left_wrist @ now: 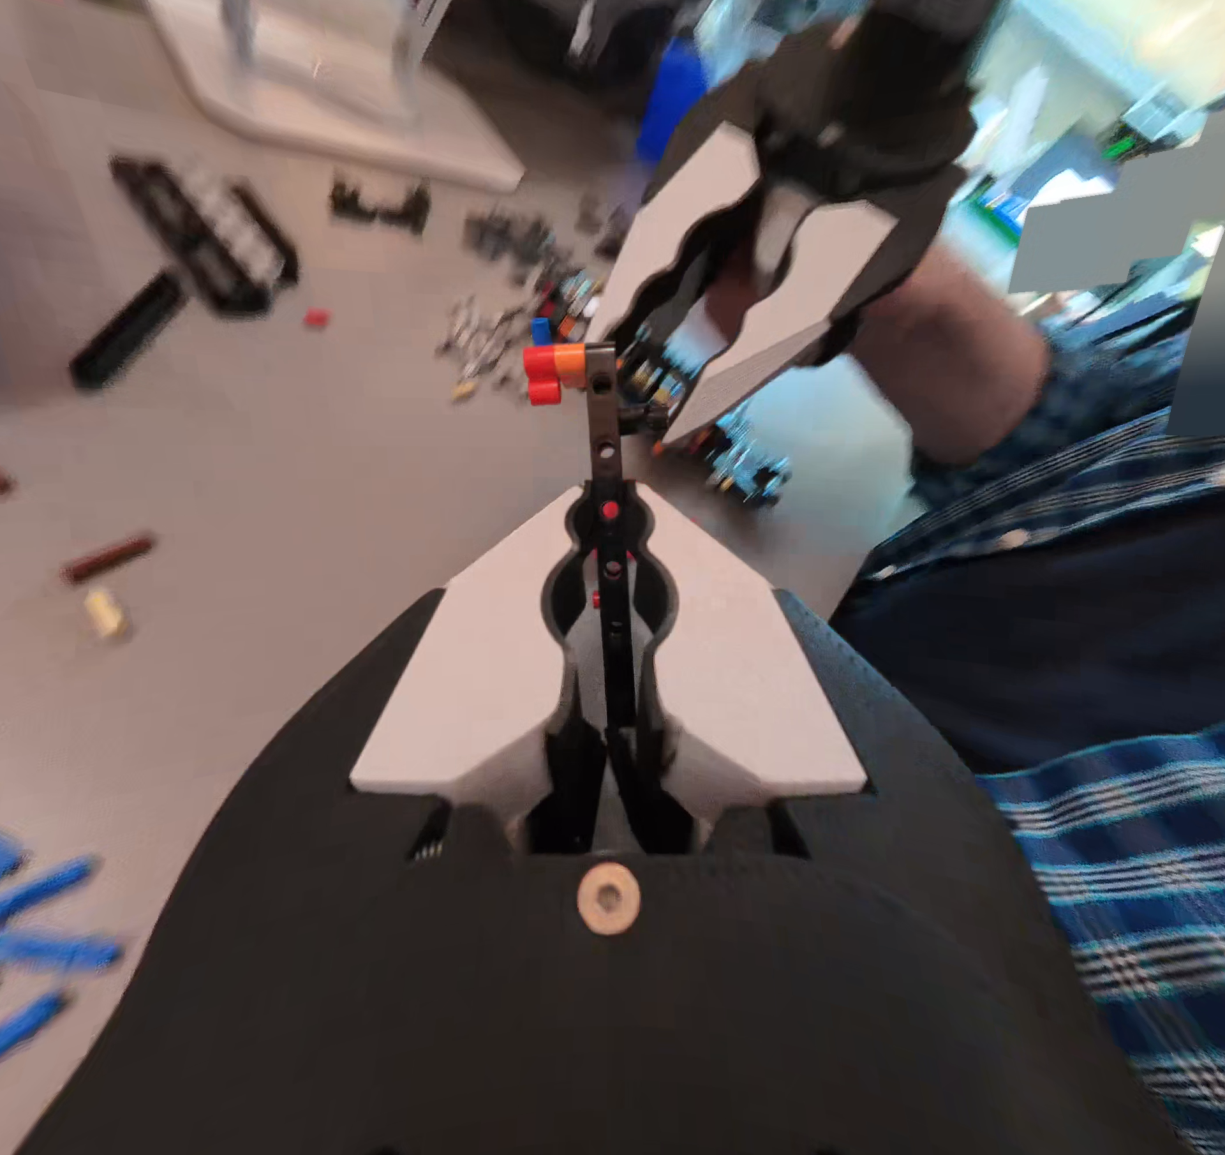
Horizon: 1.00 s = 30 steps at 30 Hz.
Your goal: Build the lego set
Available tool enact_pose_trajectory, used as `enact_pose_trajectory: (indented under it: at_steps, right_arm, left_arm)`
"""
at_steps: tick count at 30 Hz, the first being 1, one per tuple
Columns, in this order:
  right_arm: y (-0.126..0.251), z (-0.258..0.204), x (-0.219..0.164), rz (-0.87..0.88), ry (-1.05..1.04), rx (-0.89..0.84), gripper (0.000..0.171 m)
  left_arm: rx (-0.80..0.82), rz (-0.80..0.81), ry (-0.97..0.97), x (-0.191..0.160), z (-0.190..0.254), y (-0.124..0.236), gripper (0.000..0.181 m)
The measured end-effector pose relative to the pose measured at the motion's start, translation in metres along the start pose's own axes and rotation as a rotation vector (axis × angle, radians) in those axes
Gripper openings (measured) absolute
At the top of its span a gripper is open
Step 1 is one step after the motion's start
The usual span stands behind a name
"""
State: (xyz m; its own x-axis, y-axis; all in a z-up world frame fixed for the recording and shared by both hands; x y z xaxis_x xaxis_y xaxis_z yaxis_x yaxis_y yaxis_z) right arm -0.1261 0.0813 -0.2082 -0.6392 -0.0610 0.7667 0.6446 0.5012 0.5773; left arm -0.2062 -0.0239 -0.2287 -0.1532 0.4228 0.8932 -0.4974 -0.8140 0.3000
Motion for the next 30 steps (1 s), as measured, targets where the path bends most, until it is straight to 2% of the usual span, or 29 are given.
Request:
enact_pose_trajectory:
  at_steps: [3, 6, 11, 13, 16, 23, 30]
  right_arm:
    - [0.025, -0.01, 0.005, 0.196, -0.099, 0.06, 0.042]
    - [0.046, -0.022, 0.008, 0.357, -0.156, 0.135, 0.042]
    - [0.079, -0.036, 0.007, 0.535, -0.183, 0.2, 0.037]
    - [0.086, -0.037, 0.004, 0.547, -0.187, 0.185, 0.034]
    - [0.094, -0.04, 0.0, 0.571, -0.167, 0.166, 0.02]
    - [0.11, -0.043, -0.006, 0.625, -0.129, 0.198, 0.015]
    - [0.117, -0.046, -0.011, 0.627, -0.064, 0.188, 0.015]
  left_arm:
    - [-0.11, 0.162, -0.062, 0.024, 0.014, -0.006, 0.006]
    - [-0.23, 0.256, -0.099, 0.04, 0.03, -0.02, 0.006]
    - [-0.333, 0.349, -0.129, 0.054, 0.048, -0.041, 0.007]
    - [-0.36, 0.354, -0.13, 0.055, 0.054, -0.048, 0.006]
    - [-0.385, 0.363, -0.131, 0.058, 0.062, -0.057, 0.006]
    - [-0.504, 0.424, -0.056, 0.062, 0.074, -0.071, 0.006]
    - [-0.551, 0.422, -0.036, 0.063, 0.081, -0.078, 0.006]
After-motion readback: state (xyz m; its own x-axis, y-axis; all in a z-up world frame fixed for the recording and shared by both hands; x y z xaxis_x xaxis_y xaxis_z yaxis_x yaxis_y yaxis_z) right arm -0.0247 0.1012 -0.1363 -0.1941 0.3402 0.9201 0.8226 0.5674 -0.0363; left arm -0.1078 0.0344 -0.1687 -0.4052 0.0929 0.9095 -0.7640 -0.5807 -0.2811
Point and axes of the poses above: each gripper's, where its closed fingertips meet, y back along the fingers, x out of its top, z = x × y across the jaws, the point moved 6 cm from there along y, back along the fingers, and after that the axes turned 7 degrees about -y, right-handed, at the moved point
